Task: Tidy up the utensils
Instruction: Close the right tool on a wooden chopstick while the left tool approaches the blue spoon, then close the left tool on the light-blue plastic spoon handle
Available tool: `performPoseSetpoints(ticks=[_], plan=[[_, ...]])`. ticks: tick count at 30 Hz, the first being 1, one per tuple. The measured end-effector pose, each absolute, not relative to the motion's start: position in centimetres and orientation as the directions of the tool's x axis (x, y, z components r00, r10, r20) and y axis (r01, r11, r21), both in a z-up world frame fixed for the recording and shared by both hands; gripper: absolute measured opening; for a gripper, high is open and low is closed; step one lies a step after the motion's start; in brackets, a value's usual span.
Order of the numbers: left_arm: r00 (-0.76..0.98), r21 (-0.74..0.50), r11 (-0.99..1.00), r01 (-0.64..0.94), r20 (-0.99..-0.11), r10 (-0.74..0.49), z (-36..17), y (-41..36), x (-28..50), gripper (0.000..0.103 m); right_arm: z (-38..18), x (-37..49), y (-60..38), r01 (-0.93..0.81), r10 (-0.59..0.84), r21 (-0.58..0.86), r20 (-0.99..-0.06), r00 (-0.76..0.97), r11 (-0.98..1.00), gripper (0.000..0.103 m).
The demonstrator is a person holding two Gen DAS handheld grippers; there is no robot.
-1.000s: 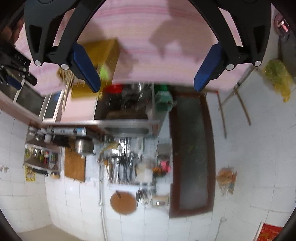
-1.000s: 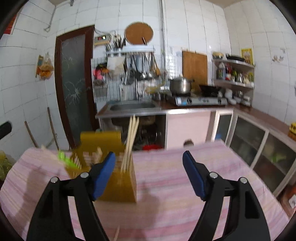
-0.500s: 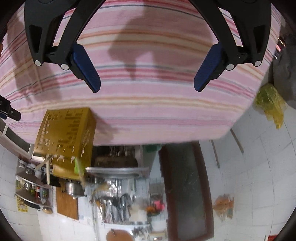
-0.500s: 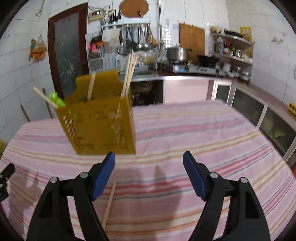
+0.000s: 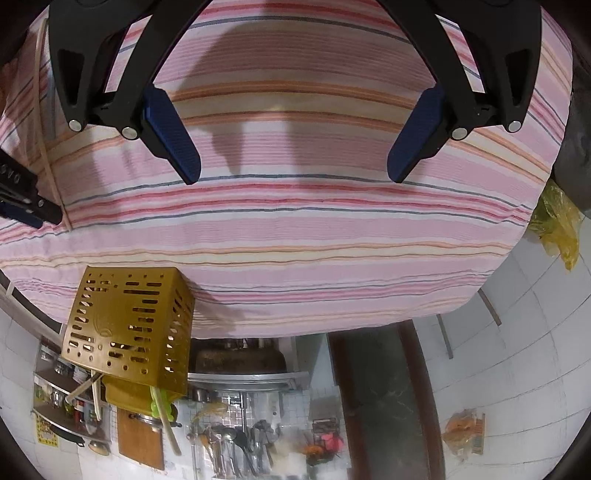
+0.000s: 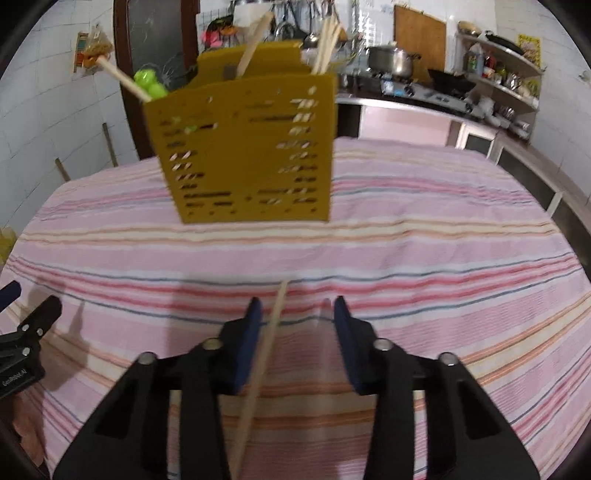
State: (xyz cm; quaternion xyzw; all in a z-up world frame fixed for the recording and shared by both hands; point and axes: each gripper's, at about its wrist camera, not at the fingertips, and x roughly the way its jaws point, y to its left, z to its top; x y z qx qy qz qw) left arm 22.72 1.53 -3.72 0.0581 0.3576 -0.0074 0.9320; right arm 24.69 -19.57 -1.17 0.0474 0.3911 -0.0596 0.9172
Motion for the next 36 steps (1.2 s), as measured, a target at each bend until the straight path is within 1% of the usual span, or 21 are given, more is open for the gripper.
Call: performPoseSetpoints(ticks=[3,5,8,11,13,16,19,22,24,27,31,33,35,36], plan=[[0.745,0.101,0.993,0.058,-0.667,0.024,-3.6,1.4,22.6,0.098,-2.1,25.2,-18.6,0.143,-0.091,0.002,-0.765,0.637,0.990,0.031],[0.739,0.093,0.994,0.065,-0.673,0.015,-3.6,1.2,22.6,0.098,-2.3,25.5,-18.2,0.147,-0.097,-0.005,-0.771,0.630,0.989,0.029],[0.719,0.062,0.996,0.071,-0.695,-0.008,-3.4,0.8,22.8,0.098,-2.3,25.8,-18.0,0.141,-0.090,-0.001,-0.774,0.626,0.990,0.010],[0.711,0.045,0.995,0.084,-0.702,-0.028,-2.9,0.1,22.5,0.098,-2.1,25.4,-18.3,0.132,-0.055,0.036,-0.776,0.628,0.991,0.007],[0.711,0.041,0.994,0.104,-0.701,-0.046,-2.5,-0.7,21.9,0.098,-1.7,25.0,-18.9,0.128,-0.044,0.048,-0.777,0.628,0.991,0.007],[0.702,0.020,0.990,0.137,-0.707,-0.083,-2.2,-2.1,21.1,0.098,-1.8,24.2,-20.4,0.150,-0.066,0.037,-0.777,0.626,0.988,0.007],[0.662,-0.028,0.981,0.190,-0.735,-0.149,-2.6,-4.1,20.1,0.098,-2.4,23.6,-22.7,0.179,-0.067,0.056,-0.784,0.617,0.982,0.007],[0.649,-0.011,0.971,0.237,-0.742,-0.166,-2.9,-6.1,19.2,0.098,-2.3,23.0,-24.3,0.199,-0.112,0.017,-0.780,0.616,0.980,0.007],[0.644,-0.003,0.967,0.256,-0.746,-0.173,-3.0,-7.1,18.7,0.098,-2.4,22.5,-25.6,0.216,-0.119,0.020,-0.782,0.612,0.976,0.007],[0.619,-0.021,0.956,0.292,-0.758,-0.206,-3.3,-8.5,17.9,0.098,-2.4,21.9,-28.2,0.255,-0.133,0.036,-0.779,0.613,0.966,0.007],[0.594,-0.029,0.943,0.333,-0.770,-0.233,-3.6,-10.1,17.2,0.097,-2.5,21.6,-30.4,0.272,-0.161,0.013,-0.778,0.607,0.962,0.007],[0.591,-0.008,0.934,0.357,-0.772,-0.233,-3.7,-11.2,16.8,0.093,-2.5,21.4,-31.5,0.280,-0.164,0.015,-0.779,0.605,0.960,0.007],[0.578,0.007,0.926,0.376,-0.783,-0.229,-4.1,-12.2,16.5,0.083,-2.5,21.4,-32.4,0.293,-0.178,0.008,-0.778,0.603,0.956,0.007],[0.567,0.010,0.924,0.382,-0.792,-0.225,-4.3,-12.7,16.4,0.080,-2.5,21.7,-33.0,0.295,-0.170,0.020,-0.779,0.604,0.955,0.007]])
